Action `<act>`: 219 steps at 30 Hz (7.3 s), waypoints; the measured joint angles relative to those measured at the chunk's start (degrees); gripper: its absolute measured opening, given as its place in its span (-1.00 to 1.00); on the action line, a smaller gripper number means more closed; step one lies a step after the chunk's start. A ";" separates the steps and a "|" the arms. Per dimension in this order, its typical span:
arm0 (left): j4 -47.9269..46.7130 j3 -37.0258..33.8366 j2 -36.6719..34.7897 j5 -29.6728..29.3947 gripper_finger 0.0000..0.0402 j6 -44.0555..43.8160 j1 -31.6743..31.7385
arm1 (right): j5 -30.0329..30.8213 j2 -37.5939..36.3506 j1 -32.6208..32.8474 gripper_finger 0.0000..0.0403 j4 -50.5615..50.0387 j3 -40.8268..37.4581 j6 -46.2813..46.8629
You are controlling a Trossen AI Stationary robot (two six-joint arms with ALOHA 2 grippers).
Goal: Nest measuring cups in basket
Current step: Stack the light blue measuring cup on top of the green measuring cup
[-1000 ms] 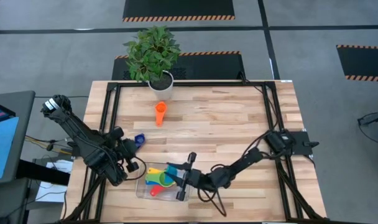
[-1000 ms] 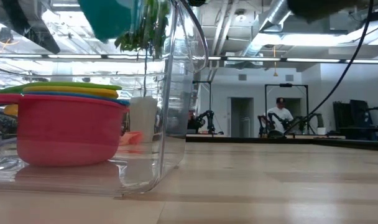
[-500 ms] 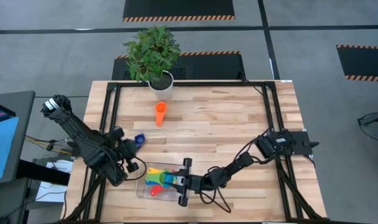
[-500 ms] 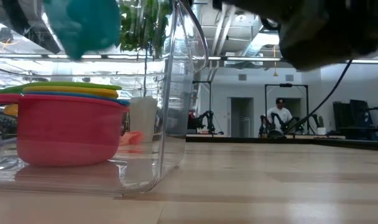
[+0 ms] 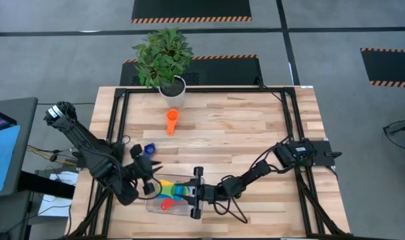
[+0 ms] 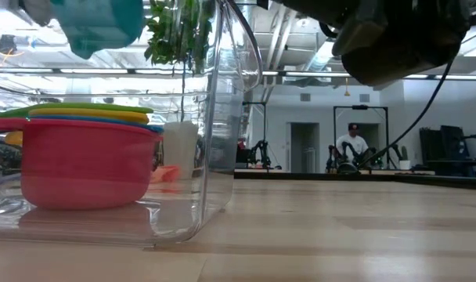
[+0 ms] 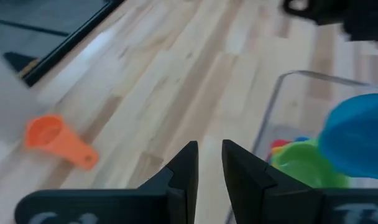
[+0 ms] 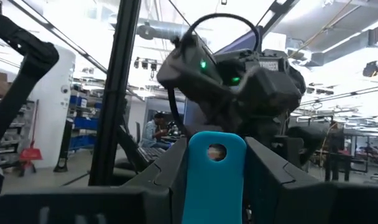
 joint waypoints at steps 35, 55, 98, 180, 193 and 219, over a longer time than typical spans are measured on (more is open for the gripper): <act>19.69 0.00 0.04 22.36 -0.44 24.64 4.40 | -4.47 -0.03 -1.79 -0.27 -4.13 0.00 5.35; 26.60 -0.02 0.04 29.21 -0.03 24.40 6.58 | -4.60 -0.03 -1.79 -0.32 -4.16 0.00 5.08; 24.86 0.00 5.49 38.41 -0.21 21.94 10.56 | -3.95 -0.27 -1.60 -0.28 -11.12 0.11 12.17; 30.10 1.19 11.29 55.36 -0.04 23.53 19.24 | 66.15 -2.96 19.78 -0.46 -5.97 3.28 -21.19; -18.12 16.71 5.43 49.40 -0.04 26.25 18.43 | 66.15 -2.94 14.28 -0.46 -0.13 3.30 -36.04; 3.21 -13.46 -8.46 31.55 -0.04 -7.06 -4.66 | 65.41 -19.70 8.20 -0.46 -26.69 3.23 -30.36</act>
